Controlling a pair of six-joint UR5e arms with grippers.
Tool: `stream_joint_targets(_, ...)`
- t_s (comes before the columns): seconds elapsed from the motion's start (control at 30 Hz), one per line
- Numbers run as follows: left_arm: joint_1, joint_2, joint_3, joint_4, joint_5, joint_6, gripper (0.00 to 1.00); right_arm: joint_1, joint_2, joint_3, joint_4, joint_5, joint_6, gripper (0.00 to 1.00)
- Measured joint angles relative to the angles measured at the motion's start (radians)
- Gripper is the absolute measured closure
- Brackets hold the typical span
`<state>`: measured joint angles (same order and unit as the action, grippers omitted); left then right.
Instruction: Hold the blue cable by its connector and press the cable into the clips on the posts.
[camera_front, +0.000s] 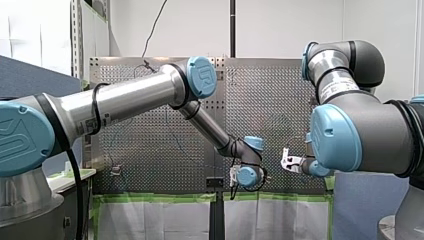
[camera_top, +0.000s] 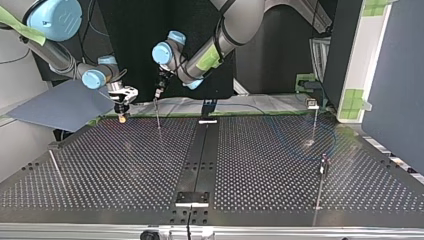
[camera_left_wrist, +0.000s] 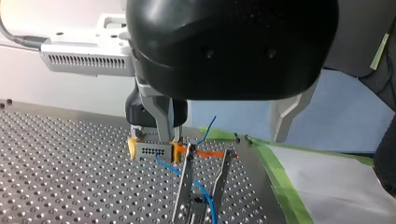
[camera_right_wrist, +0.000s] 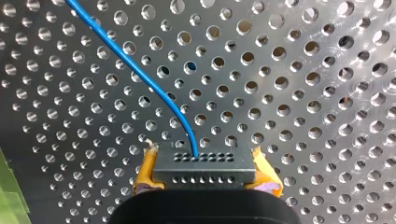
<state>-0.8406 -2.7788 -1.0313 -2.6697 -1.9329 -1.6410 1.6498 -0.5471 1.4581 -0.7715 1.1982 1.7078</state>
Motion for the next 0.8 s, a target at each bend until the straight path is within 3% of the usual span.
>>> stream_joint_targets(0.2, -0.008, 0.016, -0.014, 0.003, -0.013, 0.009, 0.0, 0.0, 0.0, 0.0, 0.001, 0.0, 0.0, 1.0)
stream_joint_targets(0.47, -0.017, 0.079, -0.076, 0.059, -0.025, 0.019, 0.0, 0.0, 0.0, 0.0, 0.004, 0.0, 0.0, 1.0)
stream_joint_targets(0.8, 0.02, 0.171, -0.167, 0.131, -0.055, -0.046, 0.0, 0.004, 0.0, 0.0, 0.004, 0.0, 0.0, 1.0)
